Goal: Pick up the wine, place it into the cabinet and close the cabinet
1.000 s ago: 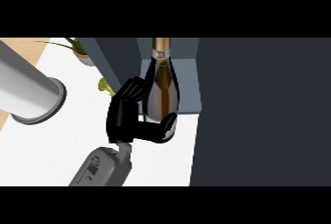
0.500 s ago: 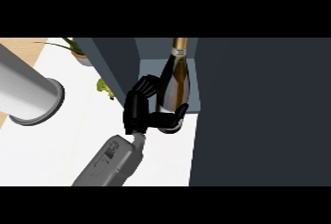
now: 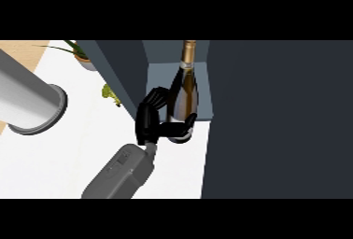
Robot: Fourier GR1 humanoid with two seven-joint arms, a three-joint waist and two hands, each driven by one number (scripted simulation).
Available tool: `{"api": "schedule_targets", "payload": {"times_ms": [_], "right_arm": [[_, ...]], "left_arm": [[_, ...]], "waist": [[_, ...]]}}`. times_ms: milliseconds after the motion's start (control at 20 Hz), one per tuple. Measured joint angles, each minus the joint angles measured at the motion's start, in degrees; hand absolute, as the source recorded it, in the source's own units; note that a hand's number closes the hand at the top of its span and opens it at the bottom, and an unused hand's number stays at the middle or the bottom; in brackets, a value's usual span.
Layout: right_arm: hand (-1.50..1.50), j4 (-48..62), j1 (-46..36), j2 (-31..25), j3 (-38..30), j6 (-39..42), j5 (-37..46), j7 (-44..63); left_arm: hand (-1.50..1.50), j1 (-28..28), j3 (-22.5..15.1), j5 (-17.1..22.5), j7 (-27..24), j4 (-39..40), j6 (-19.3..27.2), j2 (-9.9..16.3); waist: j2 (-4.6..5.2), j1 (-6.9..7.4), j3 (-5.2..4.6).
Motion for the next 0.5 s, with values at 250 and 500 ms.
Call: {"api": "schedule_targets", "payload": {"times_ms": [250,500], "right_arm": [[-1.50,0.07,0.54,0.48,0.67,0.38,-0.03,-0.24],[-1.50,-0.02,0.70,0.64,0.34,0.82,-0.23,-0.35]], "left_arm": [[1.50,-2.65,0.86,5.77,-3.41,5.37,-2.35,0.00],[1.50,-7.80,1.73,9.76,-3.78,10.86,-2.73,0.01]], "waist": [[0.01,-0.04,-0.01],[0.03,-0.27,0.00]]}}
